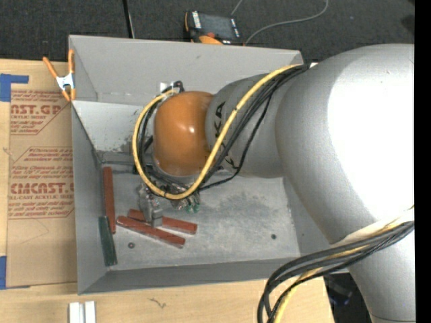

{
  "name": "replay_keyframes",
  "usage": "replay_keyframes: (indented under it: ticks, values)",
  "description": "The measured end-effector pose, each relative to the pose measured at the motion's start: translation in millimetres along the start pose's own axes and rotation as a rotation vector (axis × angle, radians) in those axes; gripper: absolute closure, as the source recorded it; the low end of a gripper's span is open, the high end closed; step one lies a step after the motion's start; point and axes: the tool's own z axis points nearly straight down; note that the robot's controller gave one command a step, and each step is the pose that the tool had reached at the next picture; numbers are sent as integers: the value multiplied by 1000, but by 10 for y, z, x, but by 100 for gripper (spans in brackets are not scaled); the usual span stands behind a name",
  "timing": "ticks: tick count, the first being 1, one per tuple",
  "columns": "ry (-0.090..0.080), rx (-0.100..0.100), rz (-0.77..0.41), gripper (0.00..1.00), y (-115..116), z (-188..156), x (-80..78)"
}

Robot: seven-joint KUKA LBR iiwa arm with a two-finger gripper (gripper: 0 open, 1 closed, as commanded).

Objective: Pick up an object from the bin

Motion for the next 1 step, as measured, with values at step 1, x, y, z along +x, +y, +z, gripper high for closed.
replay_keyframes:
  ticks: [1]
  values:
    - [5, -2, -1, 0, 10, 23, 18]
